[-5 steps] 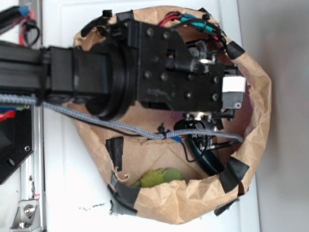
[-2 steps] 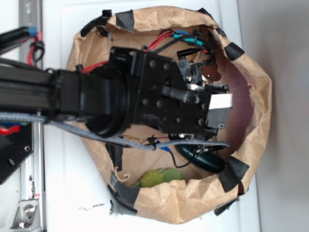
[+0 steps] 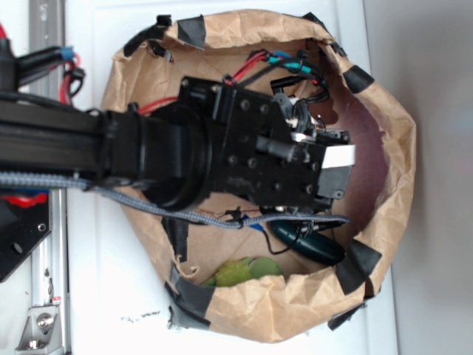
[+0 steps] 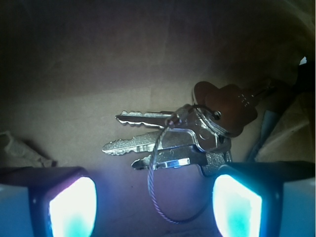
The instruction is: Grab the silver keys.
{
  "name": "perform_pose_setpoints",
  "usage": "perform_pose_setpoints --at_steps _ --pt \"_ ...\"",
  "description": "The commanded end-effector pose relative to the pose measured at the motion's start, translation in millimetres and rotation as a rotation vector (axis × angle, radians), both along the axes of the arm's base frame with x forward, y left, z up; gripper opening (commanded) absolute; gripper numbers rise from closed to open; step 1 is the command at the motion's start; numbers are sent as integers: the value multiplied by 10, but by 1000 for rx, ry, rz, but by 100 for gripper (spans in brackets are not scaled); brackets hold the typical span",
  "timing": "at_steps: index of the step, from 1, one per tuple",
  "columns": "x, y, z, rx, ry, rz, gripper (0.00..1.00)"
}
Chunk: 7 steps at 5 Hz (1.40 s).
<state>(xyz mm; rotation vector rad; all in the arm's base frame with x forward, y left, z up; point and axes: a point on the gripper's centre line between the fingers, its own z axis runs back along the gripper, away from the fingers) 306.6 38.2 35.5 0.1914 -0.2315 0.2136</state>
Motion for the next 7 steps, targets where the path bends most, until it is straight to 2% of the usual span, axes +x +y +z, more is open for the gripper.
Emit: perform_pose_setpoints --at_steps 1,2,3,4,7 --pt "145 -29 72 12 -33 -9 100" --pt "223 19 -14 42 -26 -1 100" --pt "240 22 -14 28 -16 -9 100" --pt "237 23 8 30 -30 -15 0" --pt "245 24 19 30 -38 -23 0"
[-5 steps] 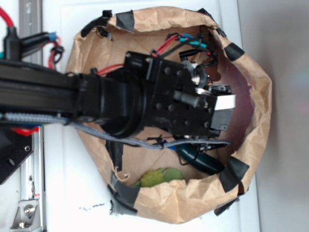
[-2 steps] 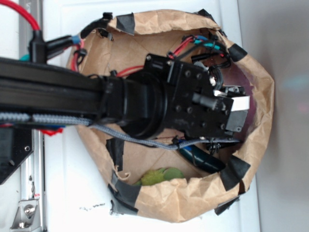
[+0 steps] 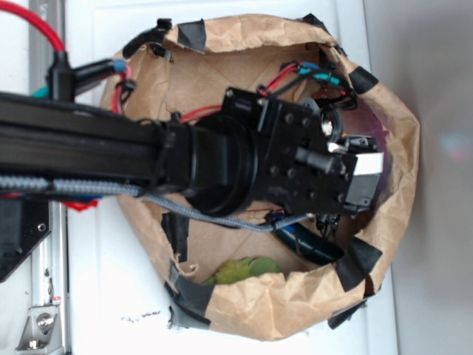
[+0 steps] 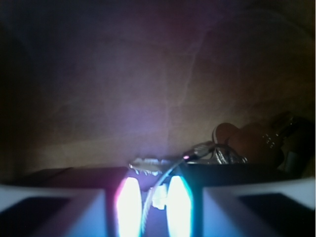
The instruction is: Grab the silver keys.
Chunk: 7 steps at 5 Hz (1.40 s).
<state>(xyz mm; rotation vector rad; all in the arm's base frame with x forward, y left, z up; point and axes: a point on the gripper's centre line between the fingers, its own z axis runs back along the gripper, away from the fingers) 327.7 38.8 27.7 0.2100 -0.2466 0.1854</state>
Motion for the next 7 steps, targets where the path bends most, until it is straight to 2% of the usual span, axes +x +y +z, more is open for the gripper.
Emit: perform_pose_setpoints --at_steps 1,4,5,6,7 --pt "36 22 103 5 -30 4 0" --pt "17 51 165 11 -22 12 0" --pt "-154 108 532 -113 -44 -28 0" --pt "-249 172 720 -168 -71 -52 0" --pt "-255 180 720 -170 -68 -54 0"
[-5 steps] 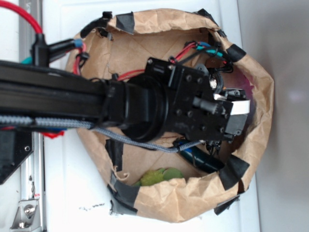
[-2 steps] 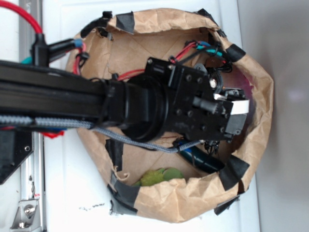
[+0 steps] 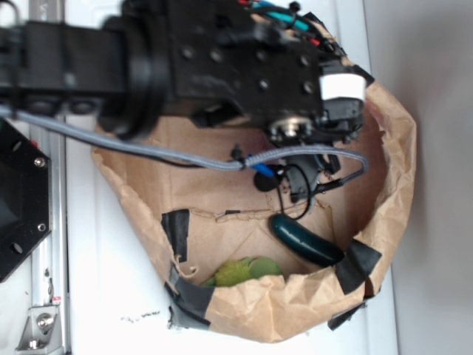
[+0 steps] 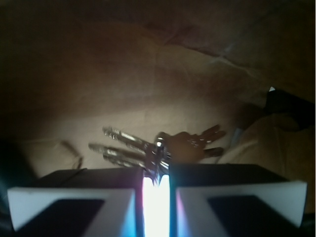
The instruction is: Grab the silver keys.
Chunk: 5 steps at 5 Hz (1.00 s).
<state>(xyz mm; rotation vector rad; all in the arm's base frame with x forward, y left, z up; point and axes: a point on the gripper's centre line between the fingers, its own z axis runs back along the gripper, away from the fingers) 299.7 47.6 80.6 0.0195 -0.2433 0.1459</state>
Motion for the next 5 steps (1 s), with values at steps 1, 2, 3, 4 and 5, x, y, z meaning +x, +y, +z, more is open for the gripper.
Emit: perform_pose_setpoints --at_steps 1,2,3,4,5 --pt "30 87 180 17 -58 12 0" --pt "27 78 177 21 -60 9 0" --pt "36 73 158 26 -56 12 0" --pt "-11 73 238 12 -28 7 0" --pt "-432 94 721 -226 -129 -159 0"
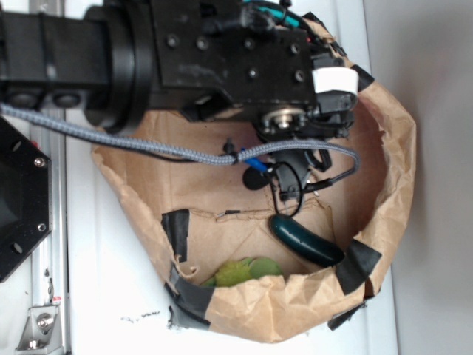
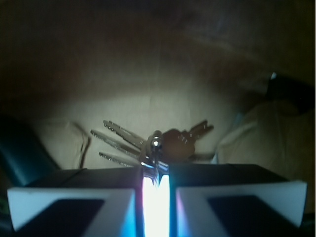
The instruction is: Grab the silver keys.
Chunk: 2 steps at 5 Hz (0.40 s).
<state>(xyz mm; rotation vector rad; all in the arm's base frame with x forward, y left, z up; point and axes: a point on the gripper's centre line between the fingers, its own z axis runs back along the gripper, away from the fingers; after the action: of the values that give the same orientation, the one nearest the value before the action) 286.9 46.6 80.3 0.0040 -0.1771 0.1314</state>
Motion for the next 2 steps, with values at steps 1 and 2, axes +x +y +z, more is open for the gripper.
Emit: perform_pose_setpoints --at_steps 1,2 --pt "-483 137 884 -208 -228 -175 0" --pt "-373 134 821 -188 -199 -140 0"
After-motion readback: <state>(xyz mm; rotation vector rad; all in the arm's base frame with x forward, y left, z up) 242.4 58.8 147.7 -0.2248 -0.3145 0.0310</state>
